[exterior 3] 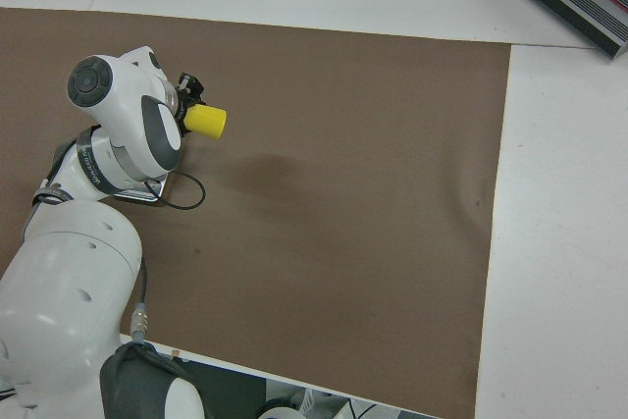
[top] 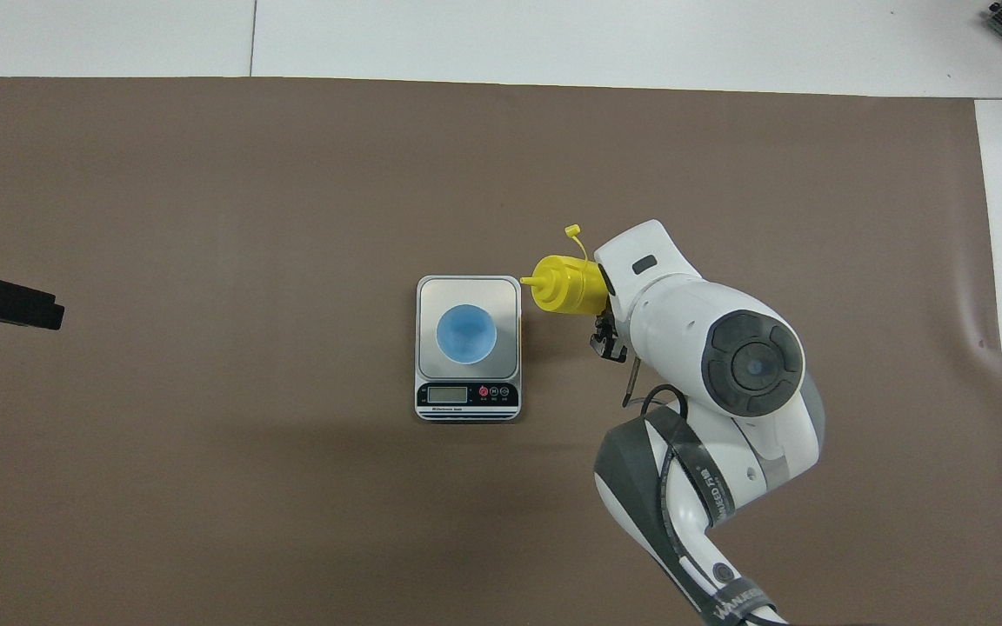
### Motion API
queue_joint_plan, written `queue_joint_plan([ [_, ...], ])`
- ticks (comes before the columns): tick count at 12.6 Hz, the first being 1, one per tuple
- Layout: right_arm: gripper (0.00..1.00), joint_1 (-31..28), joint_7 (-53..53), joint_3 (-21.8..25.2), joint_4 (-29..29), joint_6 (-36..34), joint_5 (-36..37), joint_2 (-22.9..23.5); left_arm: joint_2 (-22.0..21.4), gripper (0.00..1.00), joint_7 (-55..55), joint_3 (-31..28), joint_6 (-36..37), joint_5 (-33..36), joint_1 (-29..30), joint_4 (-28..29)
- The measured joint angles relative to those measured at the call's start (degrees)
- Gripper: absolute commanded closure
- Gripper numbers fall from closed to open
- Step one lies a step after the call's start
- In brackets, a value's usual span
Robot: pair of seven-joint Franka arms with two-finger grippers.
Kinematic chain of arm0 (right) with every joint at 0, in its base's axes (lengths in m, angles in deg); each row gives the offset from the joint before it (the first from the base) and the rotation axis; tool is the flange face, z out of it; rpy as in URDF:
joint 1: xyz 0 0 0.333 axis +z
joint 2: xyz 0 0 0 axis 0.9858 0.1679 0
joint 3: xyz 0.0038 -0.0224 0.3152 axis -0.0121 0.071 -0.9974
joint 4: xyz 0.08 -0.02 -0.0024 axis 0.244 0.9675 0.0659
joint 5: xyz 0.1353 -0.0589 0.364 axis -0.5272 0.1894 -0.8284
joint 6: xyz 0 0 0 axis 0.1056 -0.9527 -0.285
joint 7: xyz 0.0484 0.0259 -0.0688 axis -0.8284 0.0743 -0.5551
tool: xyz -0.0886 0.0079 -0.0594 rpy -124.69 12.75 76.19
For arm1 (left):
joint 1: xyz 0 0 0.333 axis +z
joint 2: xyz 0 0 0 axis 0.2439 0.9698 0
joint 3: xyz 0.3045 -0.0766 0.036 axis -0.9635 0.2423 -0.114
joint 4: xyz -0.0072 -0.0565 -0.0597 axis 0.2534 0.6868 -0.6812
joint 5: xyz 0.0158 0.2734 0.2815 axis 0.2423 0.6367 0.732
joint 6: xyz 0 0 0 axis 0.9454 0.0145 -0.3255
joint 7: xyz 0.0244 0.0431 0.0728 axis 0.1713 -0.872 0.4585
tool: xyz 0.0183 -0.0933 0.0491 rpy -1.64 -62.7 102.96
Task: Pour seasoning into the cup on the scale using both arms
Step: 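Tilt the bottle nozzle down over the blue cup with the right gripper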
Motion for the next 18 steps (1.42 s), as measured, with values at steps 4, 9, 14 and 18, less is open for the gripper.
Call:
queue_joint_plan([
  [4, 1.0, 0.27, 0.71, 0.04, -1.12, -0.04, 4.7, 1.89, 0.0, 0.0, 0.0, 0.0, 0.0, 0.0, 0.0, 0.0],
  [9, 1.0, 1.13, 1.45, 0.02, -2.81, -1.88, 14.89, 2.5, 0.0, 0.0, 0.0, 0.0, 0.01, 0.0, 0.0, 0.0],
  [14, 1.0, 3.18, 1.47, -0.01, -7.48, -6.13, 23.47, 4.96, -0.01, 0.0, 0.0, 0.0, 0.01, 0.0, 0.0, 0.0],
  [18, 1.0, 3.94, 1.47, 0.0, -9.71, -9.74, 25.8, 6.15, -0.01, 0.0, 0.0, 0.0, 0.02, 0.0, 0.0, 0.0],
])
